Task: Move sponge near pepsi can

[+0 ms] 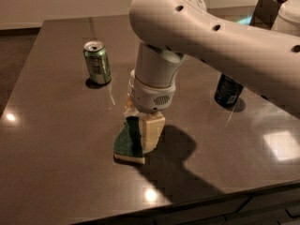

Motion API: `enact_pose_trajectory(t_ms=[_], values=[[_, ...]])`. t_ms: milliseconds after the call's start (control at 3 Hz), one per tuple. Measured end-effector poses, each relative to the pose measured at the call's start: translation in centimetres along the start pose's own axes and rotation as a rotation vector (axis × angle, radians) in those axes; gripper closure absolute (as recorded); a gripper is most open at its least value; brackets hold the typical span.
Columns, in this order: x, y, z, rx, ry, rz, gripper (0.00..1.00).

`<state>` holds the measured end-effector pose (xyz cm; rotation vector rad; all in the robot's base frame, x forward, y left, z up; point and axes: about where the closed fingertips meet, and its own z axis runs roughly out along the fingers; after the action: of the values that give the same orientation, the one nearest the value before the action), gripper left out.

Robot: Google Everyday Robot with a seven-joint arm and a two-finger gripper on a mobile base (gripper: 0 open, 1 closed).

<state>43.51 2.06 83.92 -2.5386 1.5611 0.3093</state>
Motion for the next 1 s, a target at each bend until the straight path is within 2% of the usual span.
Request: enact_pose_trajectory(t_ms=[333,667,1000], values=[[0.5,0.1,-0.7,0.012,0.005,0.020,0.67],[1.6,0.0,-2.4,0.042,0.011,0.065,0.90],[3.4,-0.2,-4.6,0.081,0.032,0.116,1.00]])
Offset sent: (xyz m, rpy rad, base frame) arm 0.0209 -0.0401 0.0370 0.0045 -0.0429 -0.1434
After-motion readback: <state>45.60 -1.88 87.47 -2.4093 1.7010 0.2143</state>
